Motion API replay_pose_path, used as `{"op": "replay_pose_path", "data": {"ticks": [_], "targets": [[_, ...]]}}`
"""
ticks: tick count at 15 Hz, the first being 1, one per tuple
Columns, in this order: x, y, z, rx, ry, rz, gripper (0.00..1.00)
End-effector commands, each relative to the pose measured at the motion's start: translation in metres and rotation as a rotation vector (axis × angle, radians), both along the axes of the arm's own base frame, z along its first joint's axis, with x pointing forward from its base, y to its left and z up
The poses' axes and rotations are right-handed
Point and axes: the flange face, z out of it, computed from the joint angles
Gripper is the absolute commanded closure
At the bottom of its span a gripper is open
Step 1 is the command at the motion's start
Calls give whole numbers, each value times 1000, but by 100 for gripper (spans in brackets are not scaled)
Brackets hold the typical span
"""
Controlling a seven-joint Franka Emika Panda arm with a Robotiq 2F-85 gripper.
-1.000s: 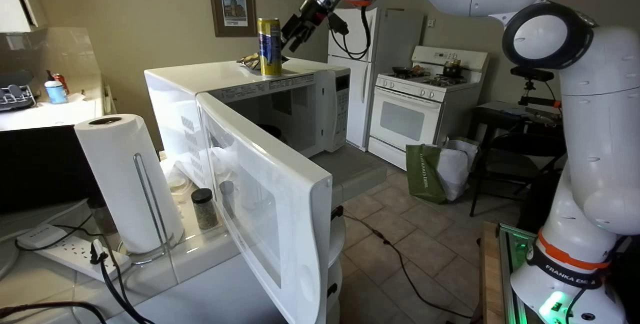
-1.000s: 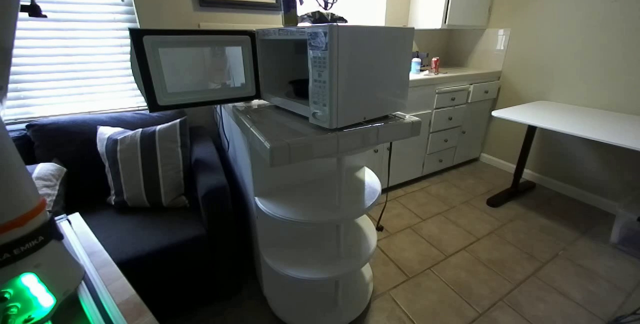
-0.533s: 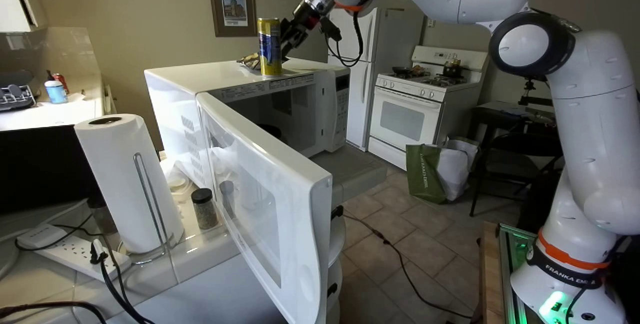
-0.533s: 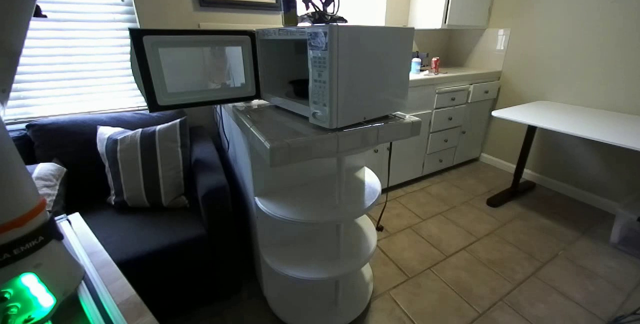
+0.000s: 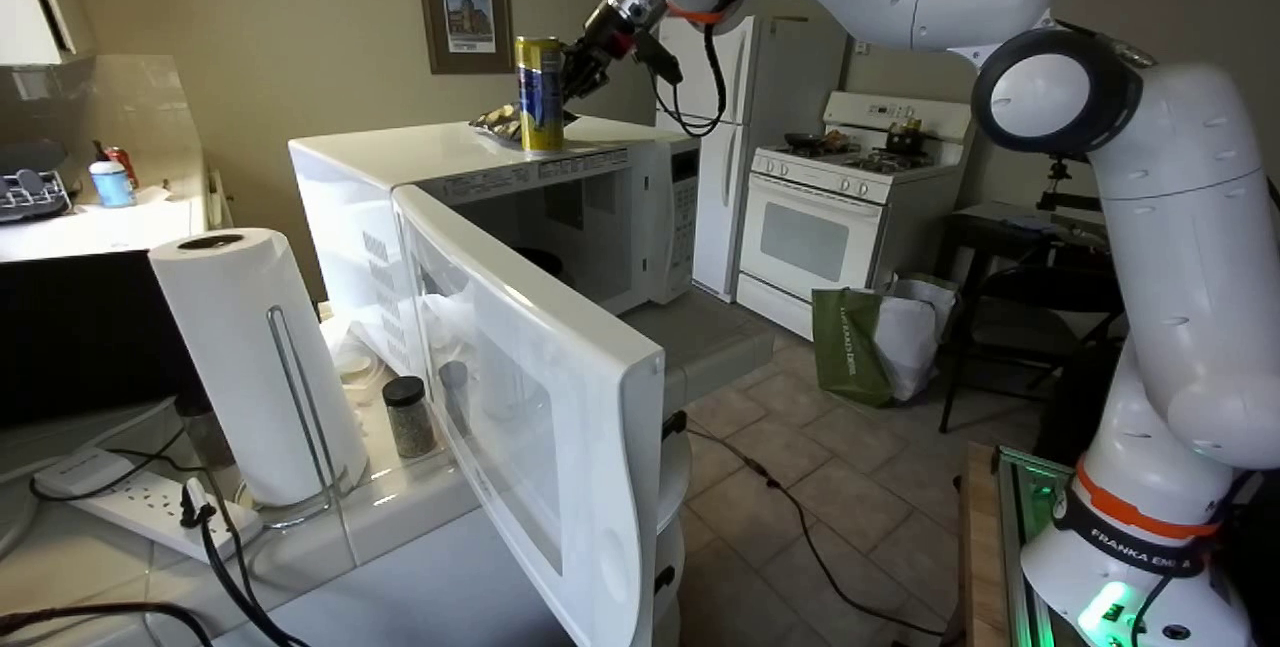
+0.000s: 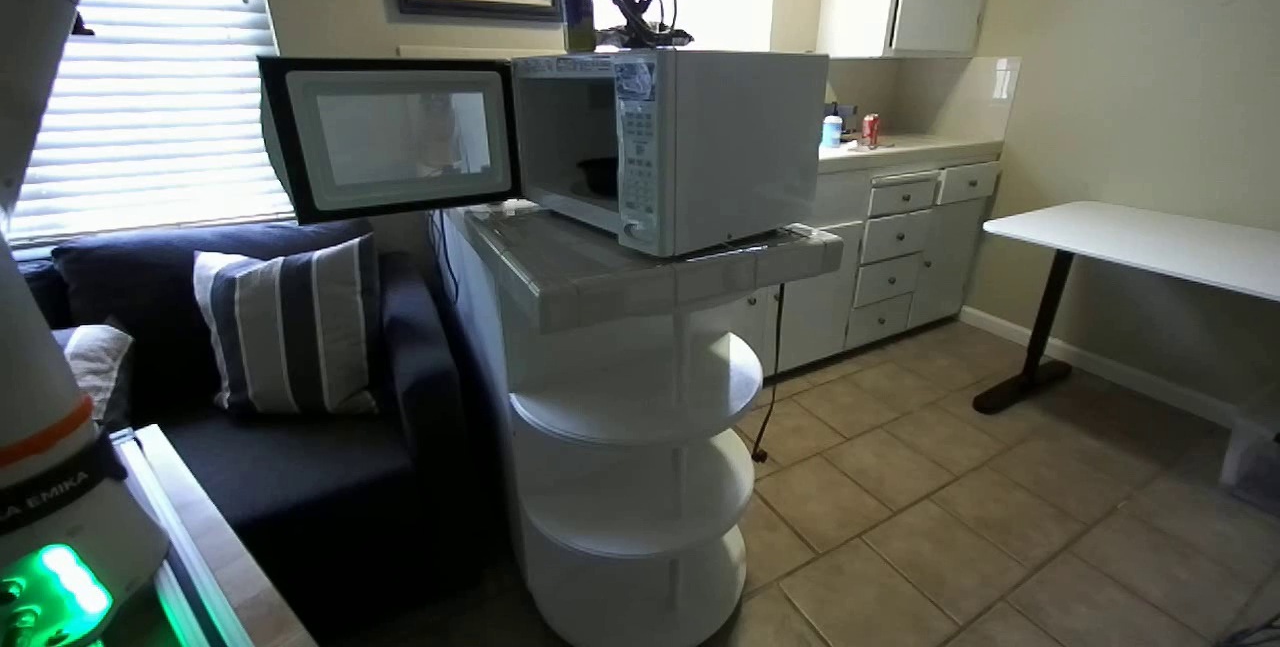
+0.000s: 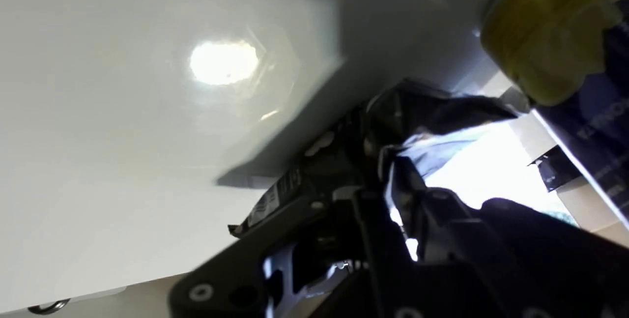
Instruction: Place the object in the microwave and then close the microwave door
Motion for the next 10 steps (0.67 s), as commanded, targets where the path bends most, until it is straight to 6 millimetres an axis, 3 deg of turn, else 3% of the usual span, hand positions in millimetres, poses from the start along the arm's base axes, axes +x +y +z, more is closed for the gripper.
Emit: {"op": "replay_pose_path", "data": {"ticks": [1,7,10], "targets": [[-1,-3,4,47,32,-72,100],[-30,-15,29,33,93,-208,100],[-67,-29,44,-14,169,-235,100]]}}
